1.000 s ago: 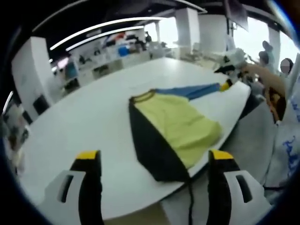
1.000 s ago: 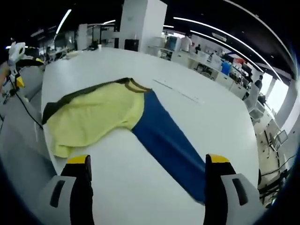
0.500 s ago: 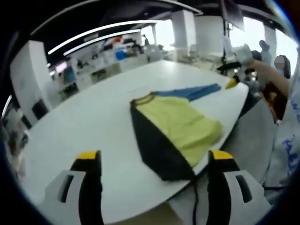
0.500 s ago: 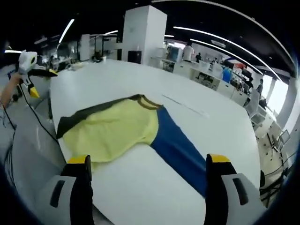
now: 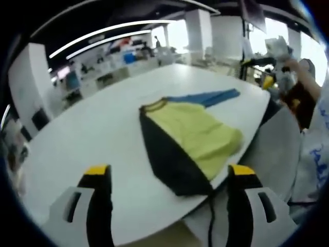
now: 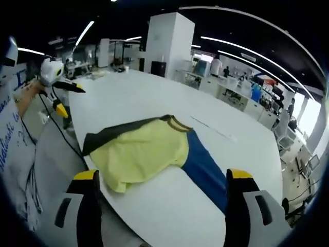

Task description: Fold the garment on the visible template until the final outline fits inside the template.

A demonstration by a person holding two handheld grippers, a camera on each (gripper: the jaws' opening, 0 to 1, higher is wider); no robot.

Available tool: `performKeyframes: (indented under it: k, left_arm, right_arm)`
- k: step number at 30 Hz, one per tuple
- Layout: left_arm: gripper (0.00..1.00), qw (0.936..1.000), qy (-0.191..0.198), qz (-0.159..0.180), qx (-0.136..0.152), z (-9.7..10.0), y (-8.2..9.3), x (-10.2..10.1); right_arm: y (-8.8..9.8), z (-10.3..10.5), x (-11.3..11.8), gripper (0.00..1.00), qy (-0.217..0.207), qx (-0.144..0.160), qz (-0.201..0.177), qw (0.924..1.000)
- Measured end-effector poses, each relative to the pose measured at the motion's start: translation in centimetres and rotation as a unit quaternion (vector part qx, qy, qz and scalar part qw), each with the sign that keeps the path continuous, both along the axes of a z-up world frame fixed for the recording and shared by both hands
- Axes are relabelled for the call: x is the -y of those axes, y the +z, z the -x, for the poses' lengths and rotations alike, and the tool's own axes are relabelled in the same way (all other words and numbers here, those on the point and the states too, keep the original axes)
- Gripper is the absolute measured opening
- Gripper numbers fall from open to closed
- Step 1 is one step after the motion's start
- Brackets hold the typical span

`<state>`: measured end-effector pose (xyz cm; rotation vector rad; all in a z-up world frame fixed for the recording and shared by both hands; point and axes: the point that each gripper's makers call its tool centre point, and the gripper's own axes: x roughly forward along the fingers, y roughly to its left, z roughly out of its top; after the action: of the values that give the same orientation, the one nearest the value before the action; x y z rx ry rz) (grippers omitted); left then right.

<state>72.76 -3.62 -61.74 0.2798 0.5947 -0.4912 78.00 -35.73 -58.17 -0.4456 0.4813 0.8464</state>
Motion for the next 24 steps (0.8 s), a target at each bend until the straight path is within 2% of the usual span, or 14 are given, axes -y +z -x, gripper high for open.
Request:
performKeyframes:
  k: [7, 12, 14, 16, 19, 24]
  left_arm:
    - [0.89, 1.0, -0.004, -0.002, -0.002, -0.1, -0.1, 0.3]
    - [0.87, 0.9996, -0.011, -0.024, -0.005, -0.3, -0.4, 0.1]
    - [0.87, 0.9996, -0.014, -0.023, -0.004, -0.3, -0.3, 0.2]
    - [0.88, 0.9995, -0.019, -0.026, -0.005, -0.3, -0.4, 0.4]
    - [0.9, 0.9986, -0.037, -0.026, -0.028, 0.2, -1.2, 1.0]
    - [0.89, 0.998, -0.041, -0.035, -0.034, 0.3, -2.1, 1.7]
  right_arm:
    - [1.4, 1.6, 0.2, 1.0, 0.005, 0.008, 0.005, 0.9999]
    - [2.3, 2.5, 0.5, 1.0, 0.001, 0.017, 0.007, 0.9998]
    - [2.5, 2.9, 0.7, 1.0, -0.001, 0.02, 0.01, 0.9997]
    - [2.6, 3.0, 0.9, 1.0, -0.006, 0.024, 0.014, 0.9996]
    - [2.3, 3.1, 1.7, 1.0, -0.02, 0.03, 0.022, 0.9991]
    - [1.9, 4.2, 2.5, 1.0, -0.039, 0.021, 0.022, 0.9988]
